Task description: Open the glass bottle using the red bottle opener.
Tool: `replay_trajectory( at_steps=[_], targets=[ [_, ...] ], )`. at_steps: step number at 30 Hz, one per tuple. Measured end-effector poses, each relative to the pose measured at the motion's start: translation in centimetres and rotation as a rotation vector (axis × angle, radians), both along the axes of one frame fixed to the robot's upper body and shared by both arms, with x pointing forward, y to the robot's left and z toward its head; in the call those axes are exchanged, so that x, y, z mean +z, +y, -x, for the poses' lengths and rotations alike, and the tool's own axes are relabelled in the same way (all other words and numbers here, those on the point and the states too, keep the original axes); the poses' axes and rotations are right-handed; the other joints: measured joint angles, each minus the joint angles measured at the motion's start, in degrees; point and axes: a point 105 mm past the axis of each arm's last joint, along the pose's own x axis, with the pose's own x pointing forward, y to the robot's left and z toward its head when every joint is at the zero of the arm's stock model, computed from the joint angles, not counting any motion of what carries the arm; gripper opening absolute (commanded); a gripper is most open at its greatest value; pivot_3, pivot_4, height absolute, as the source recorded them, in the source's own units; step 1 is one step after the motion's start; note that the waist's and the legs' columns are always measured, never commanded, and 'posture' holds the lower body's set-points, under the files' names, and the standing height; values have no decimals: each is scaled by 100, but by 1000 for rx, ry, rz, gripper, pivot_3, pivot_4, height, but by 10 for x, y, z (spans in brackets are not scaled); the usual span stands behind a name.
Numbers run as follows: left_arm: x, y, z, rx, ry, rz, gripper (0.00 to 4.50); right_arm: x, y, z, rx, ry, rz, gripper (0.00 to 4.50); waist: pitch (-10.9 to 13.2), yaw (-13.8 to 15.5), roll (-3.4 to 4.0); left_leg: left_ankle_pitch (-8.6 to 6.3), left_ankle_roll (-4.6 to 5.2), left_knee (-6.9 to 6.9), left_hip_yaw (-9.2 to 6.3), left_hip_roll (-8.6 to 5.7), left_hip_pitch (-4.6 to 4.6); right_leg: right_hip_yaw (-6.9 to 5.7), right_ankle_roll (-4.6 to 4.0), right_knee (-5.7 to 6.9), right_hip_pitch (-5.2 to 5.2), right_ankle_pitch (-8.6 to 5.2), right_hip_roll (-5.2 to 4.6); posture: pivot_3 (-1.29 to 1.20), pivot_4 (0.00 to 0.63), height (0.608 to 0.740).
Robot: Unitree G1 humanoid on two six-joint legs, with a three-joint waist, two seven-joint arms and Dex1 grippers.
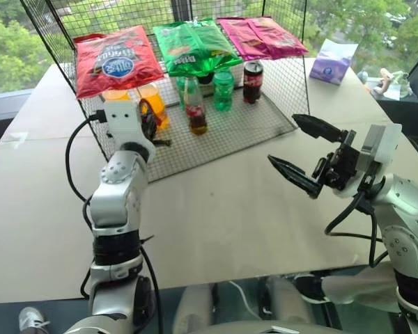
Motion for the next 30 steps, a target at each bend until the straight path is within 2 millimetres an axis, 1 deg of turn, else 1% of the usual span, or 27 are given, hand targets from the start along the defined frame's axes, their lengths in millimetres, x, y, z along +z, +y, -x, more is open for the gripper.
replay_trajectory(
  at_steps=[6, 10, 17, 20, 24, 26, 27, 28, 30],
  targets=[
    [-1, 3, 3, -10, 1, -23, 77, 0, 0, 0, -4, 1, -1, 4500, 0, -1, 0, 0, 0, 0, 0, 0, 0, 0, 0, 0, 0, 0, 0, 0, 150, 740],
    [0, 7, 8, -37, 3, -65, 77, -1, -1, -2, -18, 11, -3, 4500, 0, -16, 0, 0, 0, 0, 1, 1, 1, 0, 0, 0, -1, 0, 0, 0, 150, 740],
    [3, 1, 21, -206, -2, -98, 77, -4, -2, -7, -60, 59, 0, 4500, 0, -6, 0, 0, 0, 0, 1, 1, 1, 0, -3, 0, -1, -2, -2, 0, 150, 740],
    [3, -7, 26, -333, 17, -98, 77, -17, -4, -16, -150, 102, 61, 4500, 0, 2, 1, 0, 0, 0, 2, 0, 1, -1, -22, 1, -1, -13, -4, 0, 150, 740],
    [0, -16, 32, -458, 42, -83, 77, -38, -3, -17, -194, 126, 269, 4500, 0, 0, 0, 0, 0, 0, 3, -1, 0, 0, -23, -1, -1, -14, -5, 0, 150, 740],
    [-3, -22, 35, -519, 62, -53, 77, -45, -3, -17, -202, 156, 327, 4500, 0, -1, 0, 0, 0, 0, 1, -1, 0, -1, -23, 0, -1, -14, -5, 0, 150, 740],
    [-6, -28, 39, -592, 90, 13, 77, -49, -3, -15, -184, 187, 342, 4500, 1, -4, -1, 0, 0, 0, 1, 0, 0, -1, -22, 0, -1, -14, -4, 0, 150, 740],
    [-8, -31, 42, -631, 106, 46, 77, -51, -2, -14, -171, 206, 350, 4500, 1, -8, -1, 0, 0, 0, 0, 0, 0, -1, -22, 0, -1, -14, -4, 0, 150, 740],
    [-10, -44, 58, -813, 192, 267, 77, -57, 4, -7, -83, 285, 330, 4500, 6, -19, -9, 0, 0, 0, -9, 5, 0, -1, -19, 1, -1, -12, -3, 0, 150, 740]
  ],
)
